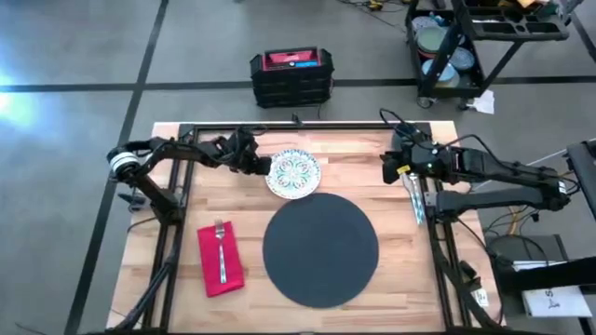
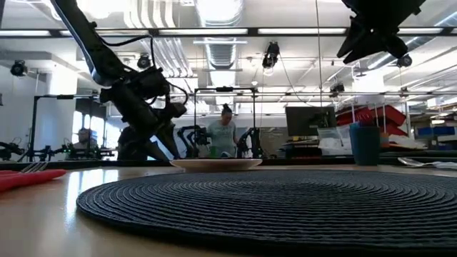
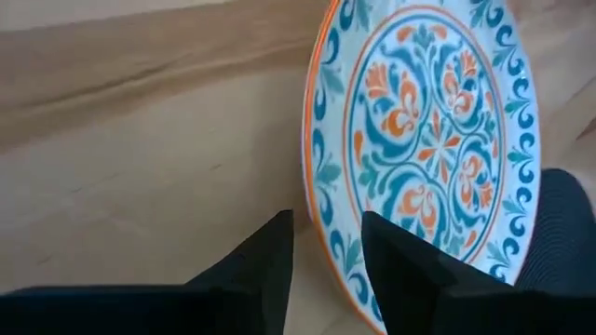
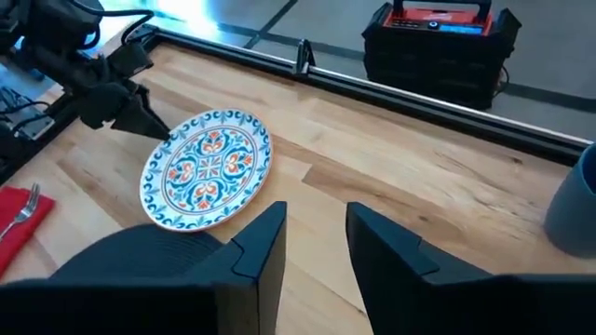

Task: Set table place
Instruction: Put the blue patterned plate on the black placemat

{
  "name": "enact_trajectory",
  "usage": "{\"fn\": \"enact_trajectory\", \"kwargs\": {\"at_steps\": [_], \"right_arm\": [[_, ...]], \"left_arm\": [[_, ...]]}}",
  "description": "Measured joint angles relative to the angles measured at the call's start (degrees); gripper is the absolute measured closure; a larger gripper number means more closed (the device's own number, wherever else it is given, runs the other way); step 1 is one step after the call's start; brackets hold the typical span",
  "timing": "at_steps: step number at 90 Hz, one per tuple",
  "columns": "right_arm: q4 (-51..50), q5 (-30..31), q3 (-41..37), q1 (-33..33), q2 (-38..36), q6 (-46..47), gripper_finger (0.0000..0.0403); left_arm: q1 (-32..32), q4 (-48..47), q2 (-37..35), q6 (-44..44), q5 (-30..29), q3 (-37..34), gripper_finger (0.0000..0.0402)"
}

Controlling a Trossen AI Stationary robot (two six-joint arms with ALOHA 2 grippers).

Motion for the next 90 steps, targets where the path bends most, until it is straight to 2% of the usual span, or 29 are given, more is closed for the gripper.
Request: {"fn": "enact_trajectory", "kwargs": {"at_steps": [13, 29, 57, 90], "right_arm": [[0.0, 0.0, 0.0, 0.0, 0.0, -0.4, 0.0292], [0.0, 0.0, 0.0, 0.0, 0.0, -0.8, 0.0289], [0.0, 0.0, 0.0, 0.0, 0.0, -2.0, 0.0309], [0.0, 0.0, 0.0, 0.0, 0.0, -2.1, 0.0323]], "left_arm": [[-0.2, 4.2, 0.0, -2.5, 1.2, -1.9, 0.0287], [-0.5, 6.0, 0.0, -3.1, 2.2, -3.1, 0.0309], [-1.0, 8.7, 0.0, -1.0, 0.0, -4.1, 0.0395], [-1.0, 9.1, -0.1, -1.0, -2.8, -4.0, 0.0400]]}}
